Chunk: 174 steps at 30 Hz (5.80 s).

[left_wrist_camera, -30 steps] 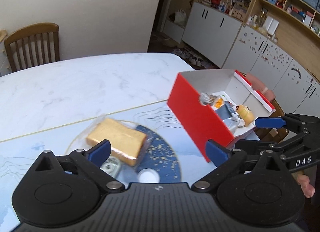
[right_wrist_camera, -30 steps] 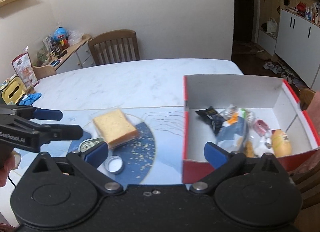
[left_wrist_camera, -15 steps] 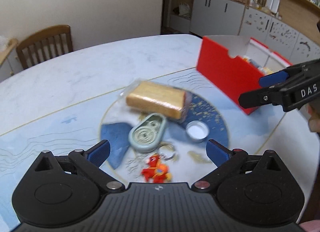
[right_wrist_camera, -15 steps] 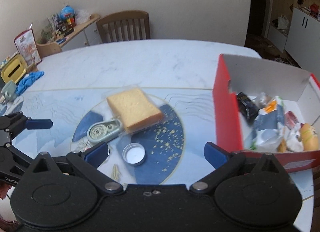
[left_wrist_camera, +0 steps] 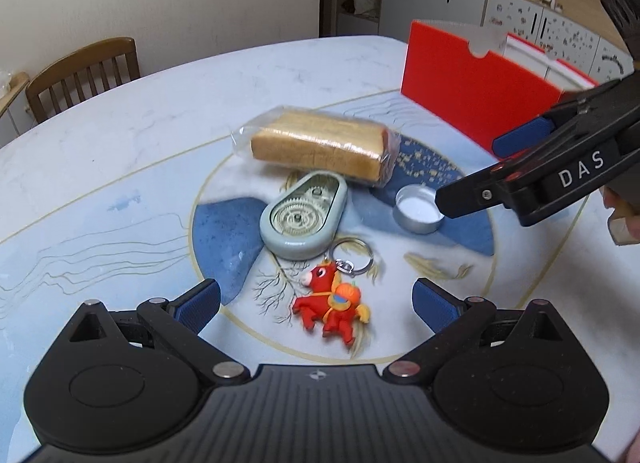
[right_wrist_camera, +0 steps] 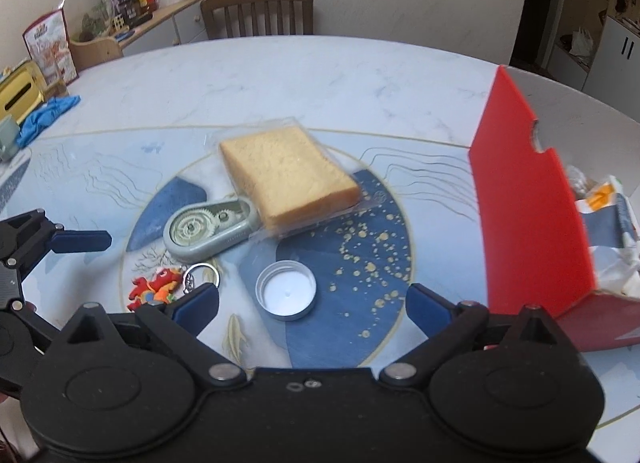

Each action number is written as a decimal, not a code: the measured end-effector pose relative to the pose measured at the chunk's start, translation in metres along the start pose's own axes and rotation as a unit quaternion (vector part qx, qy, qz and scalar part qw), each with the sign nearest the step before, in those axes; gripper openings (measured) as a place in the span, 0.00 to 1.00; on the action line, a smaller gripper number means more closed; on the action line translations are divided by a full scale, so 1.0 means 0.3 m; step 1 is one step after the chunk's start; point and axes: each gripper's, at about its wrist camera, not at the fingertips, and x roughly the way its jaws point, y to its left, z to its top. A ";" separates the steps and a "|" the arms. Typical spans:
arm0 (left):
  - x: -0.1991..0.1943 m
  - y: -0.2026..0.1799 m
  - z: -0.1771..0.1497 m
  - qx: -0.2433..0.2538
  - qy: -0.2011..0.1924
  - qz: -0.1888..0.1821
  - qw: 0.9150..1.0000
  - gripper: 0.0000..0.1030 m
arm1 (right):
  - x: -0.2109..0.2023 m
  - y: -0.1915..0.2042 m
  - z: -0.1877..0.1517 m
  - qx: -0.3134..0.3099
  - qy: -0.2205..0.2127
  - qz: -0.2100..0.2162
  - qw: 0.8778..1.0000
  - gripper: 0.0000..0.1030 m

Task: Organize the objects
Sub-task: 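Grasp the red horse keychain with the left tool while the right grasps the white jar lid, then carry the red horse keychain and white jar lid over the red shoebox with both tools, then open the left tool to drop the keychain while the right releases the jar lid into the box, then move both tools back toward the bread bag and tape dispenser on the table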

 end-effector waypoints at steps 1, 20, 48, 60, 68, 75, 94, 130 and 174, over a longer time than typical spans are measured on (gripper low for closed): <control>0.006 0.003 -0.004 -0.002 0.001 -0.001 1.000 1.00 | 0.009 0.006 -0.002 -0.003 0.001 -0.001 1.000 0.94; 0.030 -0.026 -0.023 0.006 -0.003 -0.009 1.000 0.80 | 0.107 0.062 -0.012 -0.031 0.029 0.004 0.999 0.66; -0.048 -0.121 0.029 -0.030 -0.005 0.032 0.999 0.37 | -0.070 -0.023 -0.053 -0.049 0.011 0.035 0.998 0.37; -0.098 -0.232 0.069 -0.041 -0.012 0.037 0.998 0.37 | -0.242 -0.154 -0.069 -0.061 0.005 0.047 0.997 0.37; -0.139 -0.301 0.143 -0.044 -0.027 0.028 0.998 0.37 | -0.347 -0.287 -0.067 -0.060 -0.015 0.040 0.997 0.37; -0.156 -0.386 0.236 -0.035 -0.041 0.005 0.999 0.37 | -0.413 -0.412 -0.065 -0.047 -0.030 0.032 0.998 0.37; -0.104 -0.584 0.597 0.043 -0.096 -0.049 0.993 0.37 | -0.457 -0.733 -0.007 -0.013 -0.065 -0.014 0.998 0.37; 0.502 -0.753 0.975 0.095 0.007 0.001 0.995 0.37 | -0.134 -0.912 0.059 -0.024 0.026 -0.020 0.999 0.37; 0.472 -0.717 0.881 0.054 0.059 -0.029 0.996 0.56 | -0.218 -0.936 0.050 -0.029 0.012 0.000 0.999 0.58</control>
